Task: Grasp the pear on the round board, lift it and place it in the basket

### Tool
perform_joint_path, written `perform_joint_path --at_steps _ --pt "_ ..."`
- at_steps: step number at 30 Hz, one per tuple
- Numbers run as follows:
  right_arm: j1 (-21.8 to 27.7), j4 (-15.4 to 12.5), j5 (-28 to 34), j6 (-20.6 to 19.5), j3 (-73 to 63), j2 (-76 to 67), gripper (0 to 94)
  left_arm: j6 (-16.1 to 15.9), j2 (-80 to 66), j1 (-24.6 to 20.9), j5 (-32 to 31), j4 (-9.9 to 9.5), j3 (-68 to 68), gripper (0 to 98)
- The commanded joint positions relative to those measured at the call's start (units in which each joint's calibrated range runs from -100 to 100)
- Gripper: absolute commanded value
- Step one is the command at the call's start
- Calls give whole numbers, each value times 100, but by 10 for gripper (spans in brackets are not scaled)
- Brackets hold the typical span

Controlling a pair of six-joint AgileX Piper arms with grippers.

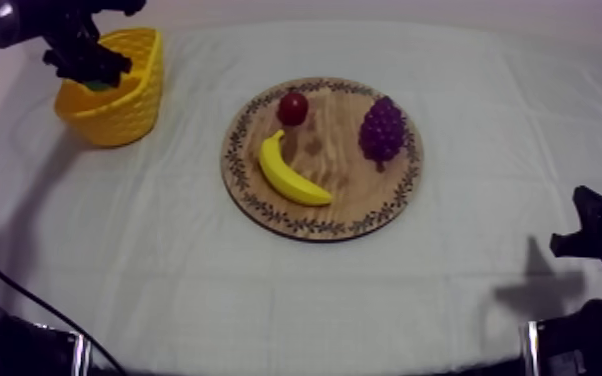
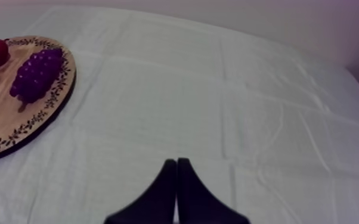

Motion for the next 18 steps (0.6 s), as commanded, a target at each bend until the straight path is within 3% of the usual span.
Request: perform_joint_path --at_steps 1,10,14,18 --pt "-1 0 2 0 4 -2 3 7 137 -8 -67 53 -26 580" --pt "-1 0 2 -4 4 -2 3 -438 298 -110 -374 443 -70 765" --pt "-1 0 2 -4 4 -2 3 -490 230 -117 -487 487 -51 742" --pt "-1 0 2 -1 4 -2 3 -450 46 -111 -601 537 53 593"
